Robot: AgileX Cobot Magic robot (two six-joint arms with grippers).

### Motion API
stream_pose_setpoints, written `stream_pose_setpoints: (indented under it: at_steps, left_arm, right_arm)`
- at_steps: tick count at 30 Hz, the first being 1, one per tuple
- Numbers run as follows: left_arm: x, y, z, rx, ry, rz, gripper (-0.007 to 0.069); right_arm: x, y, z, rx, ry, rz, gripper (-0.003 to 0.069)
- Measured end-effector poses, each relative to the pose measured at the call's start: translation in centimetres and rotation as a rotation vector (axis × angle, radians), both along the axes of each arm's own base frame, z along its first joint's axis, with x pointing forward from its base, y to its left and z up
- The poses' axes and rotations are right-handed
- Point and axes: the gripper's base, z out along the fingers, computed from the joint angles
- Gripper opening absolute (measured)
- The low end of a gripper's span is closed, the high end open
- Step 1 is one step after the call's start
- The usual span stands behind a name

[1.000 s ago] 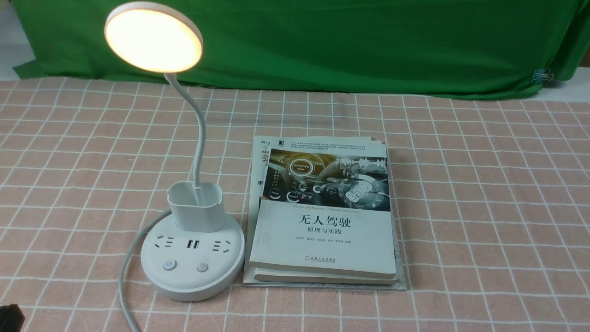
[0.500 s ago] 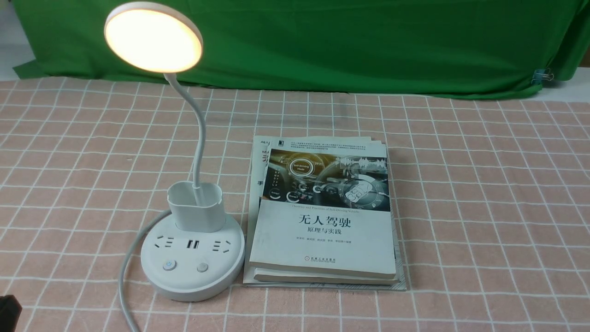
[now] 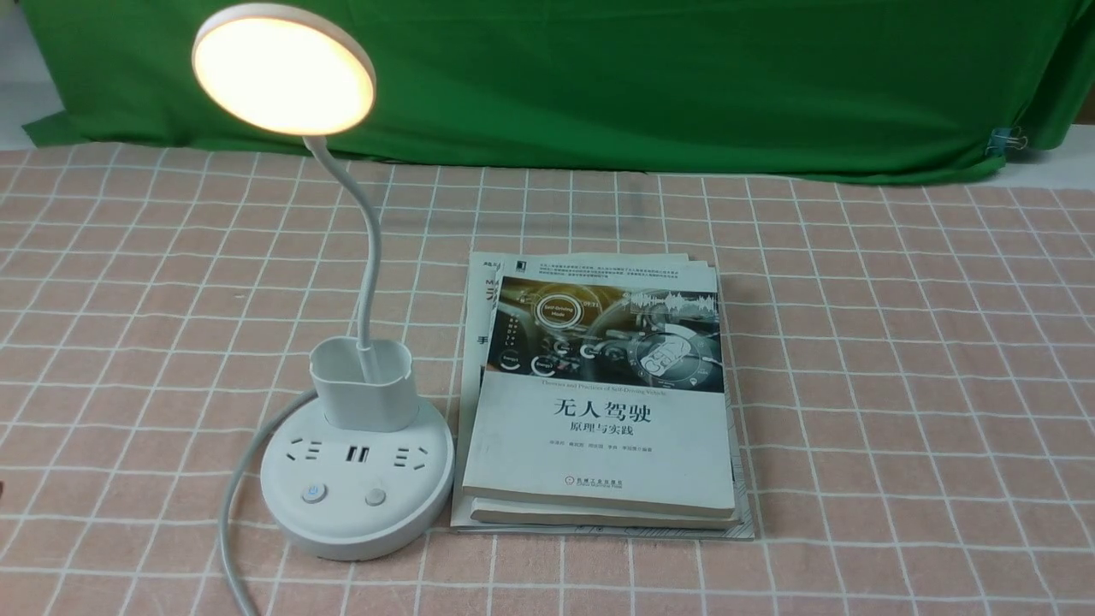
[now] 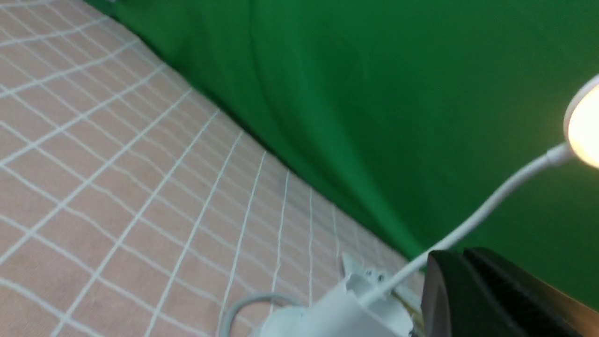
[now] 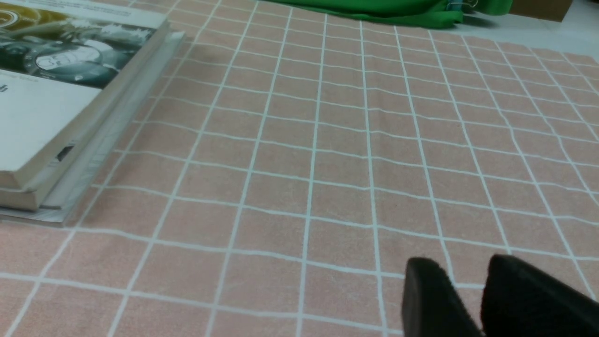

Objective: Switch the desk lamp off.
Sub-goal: Use the left arm to press the button switch on the lamp holder

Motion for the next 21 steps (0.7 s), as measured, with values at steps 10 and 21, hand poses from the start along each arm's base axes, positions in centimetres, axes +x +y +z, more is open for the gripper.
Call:
stream_pose_setpoints:
  at_steps: [10, 21]
  left_arm:
    - [7.2, -0.9, 4.5, 0.356, 0.794, -0.318, 0.0005]
    - [16.3, -8.6, 0.9, 0.577, 1.107, -0.693, 0.0005]
  right_arm:
    - [0.0, 0.0, 0.0, 0.0, 0.0, 0.0, 0.024]
    - [0.0, 0.0, 0.0, 0.0, 0.0, 0.0, 0.024]
